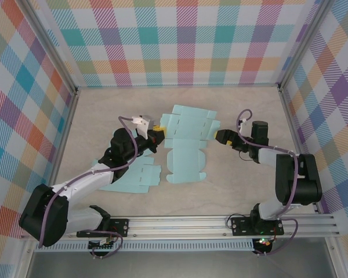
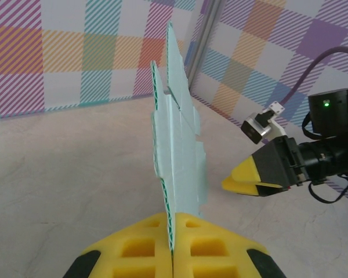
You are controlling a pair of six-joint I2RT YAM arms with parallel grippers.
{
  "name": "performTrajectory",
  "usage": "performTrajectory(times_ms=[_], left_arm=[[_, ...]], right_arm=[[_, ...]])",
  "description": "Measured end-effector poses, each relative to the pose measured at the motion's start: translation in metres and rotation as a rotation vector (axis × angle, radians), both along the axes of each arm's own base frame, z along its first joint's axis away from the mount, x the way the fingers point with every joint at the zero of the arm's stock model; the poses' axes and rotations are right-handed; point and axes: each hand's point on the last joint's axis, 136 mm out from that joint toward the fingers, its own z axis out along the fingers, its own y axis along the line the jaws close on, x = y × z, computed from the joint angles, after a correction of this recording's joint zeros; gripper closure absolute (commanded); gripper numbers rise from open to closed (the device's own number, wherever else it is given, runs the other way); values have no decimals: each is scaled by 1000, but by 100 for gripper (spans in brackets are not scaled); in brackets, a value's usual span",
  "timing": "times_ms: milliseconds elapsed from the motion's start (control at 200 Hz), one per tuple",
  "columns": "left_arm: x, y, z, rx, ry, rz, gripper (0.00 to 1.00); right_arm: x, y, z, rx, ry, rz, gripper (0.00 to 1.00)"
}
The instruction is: Fold the paper box
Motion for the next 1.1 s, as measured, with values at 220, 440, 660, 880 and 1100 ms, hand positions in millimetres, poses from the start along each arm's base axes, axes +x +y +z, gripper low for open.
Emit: performTrajectory(times_ms=[220,440,660,880,1100], left_arm=[[-18,-4,19,-23,-38,-79,100],[-37,-6,43,-51,-75,-148,100],[-55,-3,73,-88,-139,-187,100],[-71,-4,87,-108,-173,-238,100],[-94,-6,107,-132,-224,-303,100]], right_arm=[[-7,4,5,31,-84,17,7],[-17,7,33,56,-201,41,7],[-36,11,78,66,-358,80,7],[-54,12,115,42,-494,105,5],[-58,12,116,32,-494,111,0]])
